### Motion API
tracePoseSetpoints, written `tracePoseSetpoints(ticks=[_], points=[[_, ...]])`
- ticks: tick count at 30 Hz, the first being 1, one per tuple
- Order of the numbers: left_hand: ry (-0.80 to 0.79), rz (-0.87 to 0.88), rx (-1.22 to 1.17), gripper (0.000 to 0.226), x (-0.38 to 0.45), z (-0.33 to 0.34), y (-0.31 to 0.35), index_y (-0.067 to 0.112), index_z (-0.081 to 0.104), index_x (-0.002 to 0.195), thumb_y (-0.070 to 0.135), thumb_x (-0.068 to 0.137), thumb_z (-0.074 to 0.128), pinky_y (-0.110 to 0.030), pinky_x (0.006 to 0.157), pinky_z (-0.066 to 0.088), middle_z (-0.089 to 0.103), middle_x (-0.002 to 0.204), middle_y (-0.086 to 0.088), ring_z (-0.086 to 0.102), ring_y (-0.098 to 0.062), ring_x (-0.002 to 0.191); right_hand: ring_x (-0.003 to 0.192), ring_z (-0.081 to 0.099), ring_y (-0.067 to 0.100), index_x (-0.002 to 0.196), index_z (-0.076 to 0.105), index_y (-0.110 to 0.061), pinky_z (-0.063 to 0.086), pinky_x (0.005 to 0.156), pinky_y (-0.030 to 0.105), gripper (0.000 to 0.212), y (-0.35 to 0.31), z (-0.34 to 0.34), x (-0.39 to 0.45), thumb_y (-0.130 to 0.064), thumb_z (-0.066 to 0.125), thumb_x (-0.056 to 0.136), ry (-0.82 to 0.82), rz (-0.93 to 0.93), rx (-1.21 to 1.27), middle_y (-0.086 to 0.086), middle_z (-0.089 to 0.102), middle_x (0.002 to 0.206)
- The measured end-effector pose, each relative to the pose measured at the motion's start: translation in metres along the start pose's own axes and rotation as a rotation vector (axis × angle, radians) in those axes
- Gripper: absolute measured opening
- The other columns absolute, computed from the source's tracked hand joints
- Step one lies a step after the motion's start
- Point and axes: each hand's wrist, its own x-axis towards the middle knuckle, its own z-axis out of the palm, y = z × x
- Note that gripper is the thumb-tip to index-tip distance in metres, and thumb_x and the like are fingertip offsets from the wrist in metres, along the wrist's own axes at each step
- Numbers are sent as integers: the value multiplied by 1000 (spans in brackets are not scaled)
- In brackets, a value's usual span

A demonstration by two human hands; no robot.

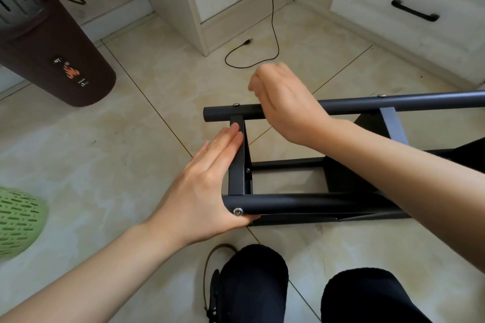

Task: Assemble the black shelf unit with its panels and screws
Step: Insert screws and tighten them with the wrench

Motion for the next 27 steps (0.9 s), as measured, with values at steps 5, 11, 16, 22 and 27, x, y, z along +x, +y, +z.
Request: tracePoseSetpoints(ticks=[5,11,16,22,27], points=[[-3,-21,-16,118,0,0,-1,21,27,158,60,60,81,-20,118,24,14,165,21,15,15,144,72,45,21,92,54,-2,38,67,30,28,-15,-24,-35,-20,38,106,-3,99,298,7,52,77],[11,-23,100,114,0,0,2,19,28,158,71,62,60,-43,120,27,19,165,15,15,13,143,58,57,11,91,68,-10,52,63,28,22,-10,-15,-61,-28,57,98,-414,273,451,-1,62,66],[-39,-21,94,116,-1,-3,2,24,26,159,70,59,64,-39,106,46,19,165,18,48,-11,136,65,67,13,99,71,-1,58,66,20,18,2,-1,-55,-16,64,95,-697,377,604,13,73,82],[-42,-17,153,123,-1,-2,2,27,26,158,63,51,75,-13,78,36,19,165,20,55,-10,118,67,65,9,98,70,-3,60,72,25,13,2,16,-54,-14,63,95,-739,414,782,8,72,81],[-72,-31,146,124,0,-3,4,28,27,158,62,50,78,0,69,27,19,164,21,58,-7,91,71,64,7,97,73,-12,58,76,24,9,7,16,-56,-12,64,95,-857,351,812,2,71,84]])
